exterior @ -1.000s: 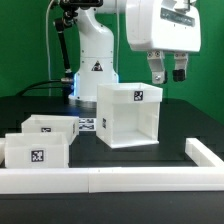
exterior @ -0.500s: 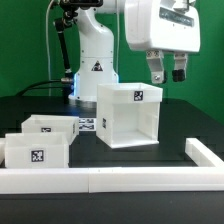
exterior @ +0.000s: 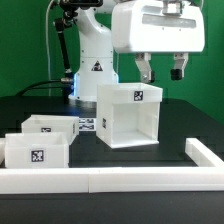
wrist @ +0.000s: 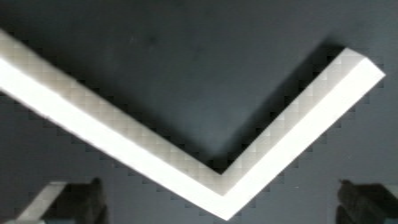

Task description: Assemble drawer

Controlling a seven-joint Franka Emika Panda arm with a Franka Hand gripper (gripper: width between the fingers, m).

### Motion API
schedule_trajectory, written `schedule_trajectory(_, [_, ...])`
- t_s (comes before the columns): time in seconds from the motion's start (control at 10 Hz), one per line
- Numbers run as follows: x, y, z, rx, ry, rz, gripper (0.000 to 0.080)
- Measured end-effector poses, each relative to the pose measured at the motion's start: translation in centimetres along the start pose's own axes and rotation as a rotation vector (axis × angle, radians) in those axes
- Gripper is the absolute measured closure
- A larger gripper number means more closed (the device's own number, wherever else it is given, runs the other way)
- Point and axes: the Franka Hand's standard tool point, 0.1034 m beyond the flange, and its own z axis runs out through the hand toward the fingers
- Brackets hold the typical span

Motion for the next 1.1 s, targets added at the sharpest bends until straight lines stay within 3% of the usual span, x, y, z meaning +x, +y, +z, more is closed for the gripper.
schedule_trajectory(0.5, [-0.2,-0.2,0.1,0.008,0.003,0.255,0.015])
schedule_trajectory(0.9, [-6.2,-3.3,-0.4,0.009,0.001,0.281,0.015])
schedule_trajectory(1.0, [-7.0,-3.8,-0.7,0.007,-0.004,0.277,0.015])
schedule_trajectory(1.1, [-6.8,-3.6,-0.6,0.008,-0.002,0.279,0.015])
